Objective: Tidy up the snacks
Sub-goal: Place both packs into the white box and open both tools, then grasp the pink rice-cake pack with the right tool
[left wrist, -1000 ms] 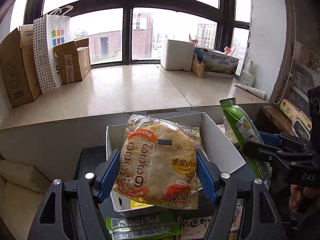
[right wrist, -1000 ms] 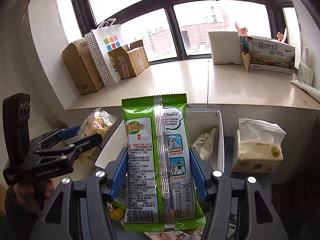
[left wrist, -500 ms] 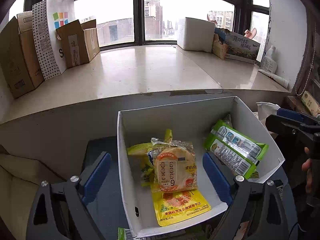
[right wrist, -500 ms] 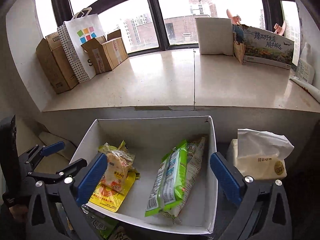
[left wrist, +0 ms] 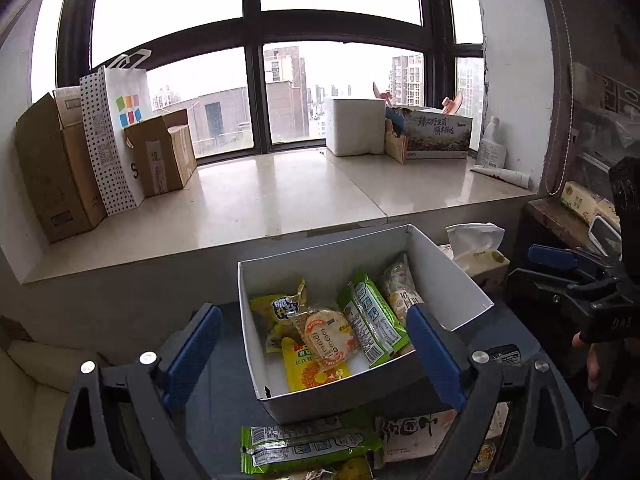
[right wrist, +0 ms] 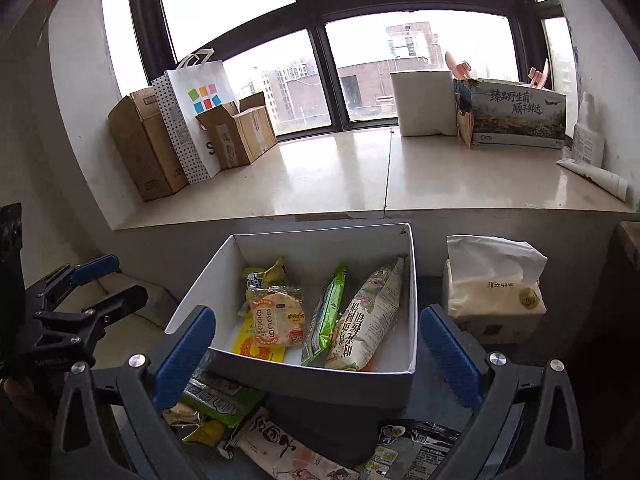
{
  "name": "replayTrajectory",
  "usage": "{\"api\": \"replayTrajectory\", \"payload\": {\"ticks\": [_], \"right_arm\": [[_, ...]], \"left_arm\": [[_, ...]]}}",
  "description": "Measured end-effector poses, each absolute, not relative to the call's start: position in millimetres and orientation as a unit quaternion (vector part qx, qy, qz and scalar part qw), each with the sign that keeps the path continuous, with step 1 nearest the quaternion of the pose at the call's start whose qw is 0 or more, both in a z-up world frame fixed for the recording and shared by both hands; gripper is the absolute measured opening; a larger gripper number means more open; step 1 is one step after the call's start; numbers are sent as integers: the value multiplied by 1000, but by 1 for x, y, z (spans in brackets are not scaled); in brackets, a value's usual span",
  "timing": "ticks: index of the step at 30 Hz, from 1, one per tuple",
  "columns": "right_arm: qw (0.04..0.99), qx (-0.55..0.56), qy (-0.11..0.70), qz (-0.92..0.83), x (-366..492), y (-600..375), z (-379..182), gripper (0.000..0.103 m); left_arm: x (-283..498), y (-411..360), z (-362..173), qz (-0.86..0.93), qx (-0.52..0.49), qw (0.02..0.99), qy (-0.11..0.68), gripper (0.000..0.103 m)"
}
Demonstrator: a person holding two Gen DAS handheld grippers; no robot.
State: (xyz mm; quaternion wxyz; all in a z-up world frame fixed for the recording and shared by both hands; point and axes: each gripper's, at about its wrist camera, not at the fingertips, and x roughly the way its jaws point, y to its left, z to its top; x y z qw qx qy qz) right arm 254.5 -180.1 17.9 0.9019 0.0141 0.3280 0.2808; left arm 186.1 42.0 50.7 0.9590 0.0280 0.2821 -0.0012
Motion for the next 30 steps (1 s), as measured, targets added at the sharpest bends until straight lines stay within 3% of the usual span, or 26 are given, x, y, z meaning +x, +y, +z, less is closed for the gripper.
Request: {"api": "replayTrajectory", "payload": {"ticks": [6,17,30], "right_arm": [[905,13,292,311,184,-206,22,103],[870,-73,337,352,98,-215,-46,103],[799,-261,395,370,161,-137,-106,103]], "left_arm": [[115,35,72,-10,12,969,247,103],[13,33,50,8,6,960,280,103],[-47,37,-3,39,-6,931,363,103]]}}
